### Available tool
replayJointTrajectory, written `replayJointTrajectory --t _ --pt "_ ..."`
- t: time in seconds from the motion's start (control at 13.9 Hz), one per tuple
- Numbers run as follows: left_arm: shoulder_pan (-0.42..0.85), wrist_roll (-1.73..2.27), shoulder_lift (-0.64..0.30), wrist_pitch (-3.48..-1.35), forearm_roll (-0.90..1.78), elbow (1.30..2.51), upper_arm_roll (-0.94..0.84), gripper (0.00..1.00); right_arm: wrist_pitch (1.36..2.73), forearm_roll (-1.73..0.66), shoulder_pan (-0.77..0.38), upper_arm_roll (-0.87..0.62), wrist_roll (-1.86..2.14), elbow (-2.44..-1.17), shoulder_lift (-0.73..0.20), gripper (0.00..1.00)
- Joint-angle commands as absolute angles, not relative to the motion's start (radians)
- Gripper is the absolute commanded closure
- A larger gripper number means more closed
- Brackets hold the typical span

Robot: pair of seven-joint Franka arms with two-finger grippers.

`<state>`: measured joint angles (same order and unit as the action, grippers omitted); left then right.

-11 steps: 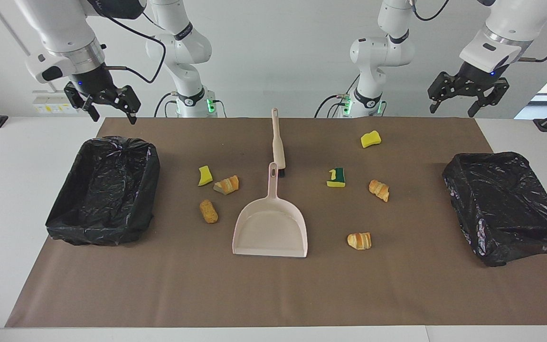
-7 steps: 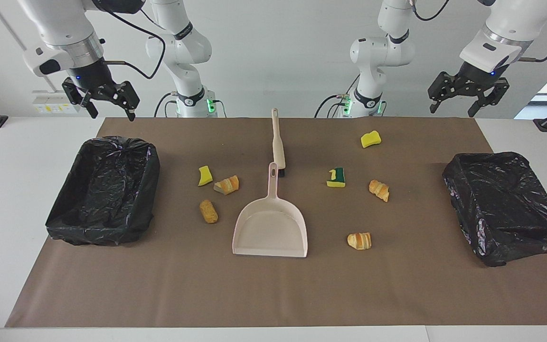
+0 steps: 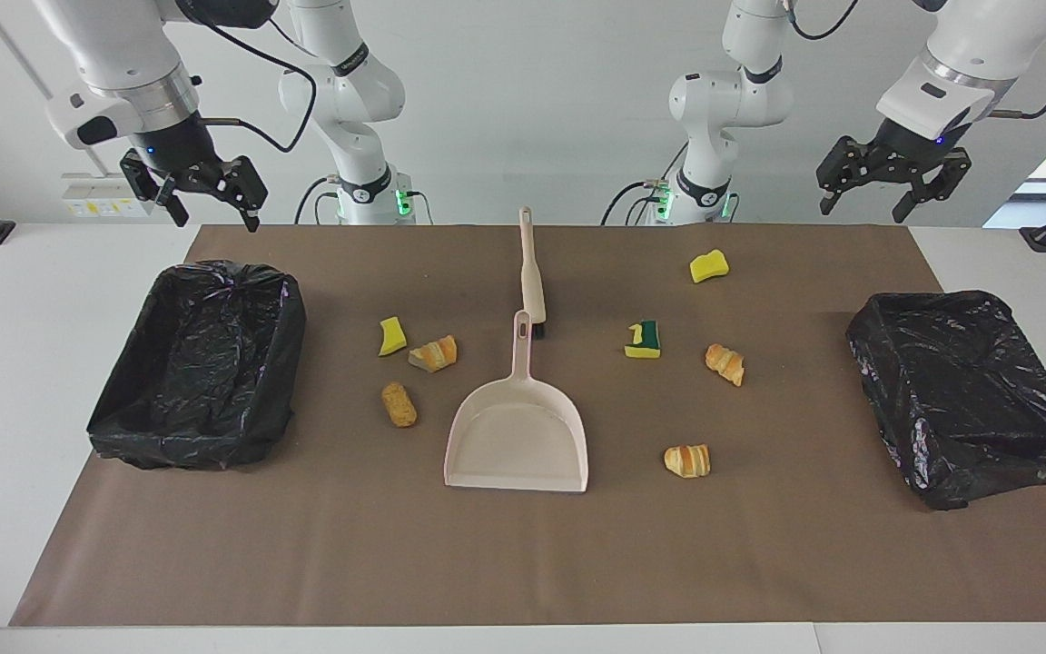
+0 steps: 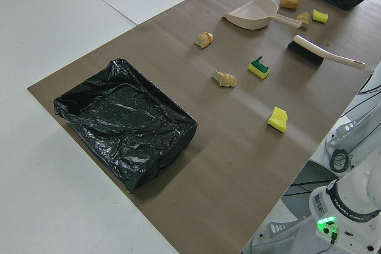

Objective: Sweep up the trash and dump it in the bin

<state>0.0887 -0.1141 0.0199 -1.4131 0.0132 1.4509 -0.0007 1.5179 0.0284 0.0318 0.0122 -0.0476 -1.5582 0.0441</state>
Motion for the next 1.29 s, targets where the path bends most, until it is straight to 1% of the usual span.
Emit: replayJointTrajectory --t 0.0,0.22,0.5,0.65,0.86,1.01,1.22 --pt "0.103 -0.107 0.070 -1.407 0.017 1.511 -0.003 0.00 1.529 0.025 0.049 0.002 -0.025 -1.592 0.072 0.00" --pt "0.107 -0.031 0.129 -1.431 0.018 1.603 -0.056 0.00 1.536 0.025 0.046 0.002 -0.026 -1.592 0.072 0.00" --pt "0.109 0.104 0.279 -1.525 0.026 1.840 -0.193 0.00 1.526 0.023 0.046 0.002 -0.023 -1.592 0.072 0.00" --pt "0.109 0.150 0.325 -1.564 0.057 1.928 -0.256 0.00 1.529 0.023 0.046 0.002 -0.025 -1.592 0.072 0.00" --pt "0.109 0.242 0.342 -1.655 0.123 2.017 -0.368 0.00 1.526 0.023 0.046 0.002 -0.025 -1.592 0.072 0.00" --pt "0.109 0.354 0.342 -1.722 0.127 2.068 -0.466 0.00 1.526 0.023 0.046 0.002 -0.025 -1.592 0.072 0.00" --pt "0.110 0.432 0.336 -1.850 0.219 2.140 -0.579 0.00 1.526 0.023 0.046 0.002 -0.025 -1.592 0.072 0.00"
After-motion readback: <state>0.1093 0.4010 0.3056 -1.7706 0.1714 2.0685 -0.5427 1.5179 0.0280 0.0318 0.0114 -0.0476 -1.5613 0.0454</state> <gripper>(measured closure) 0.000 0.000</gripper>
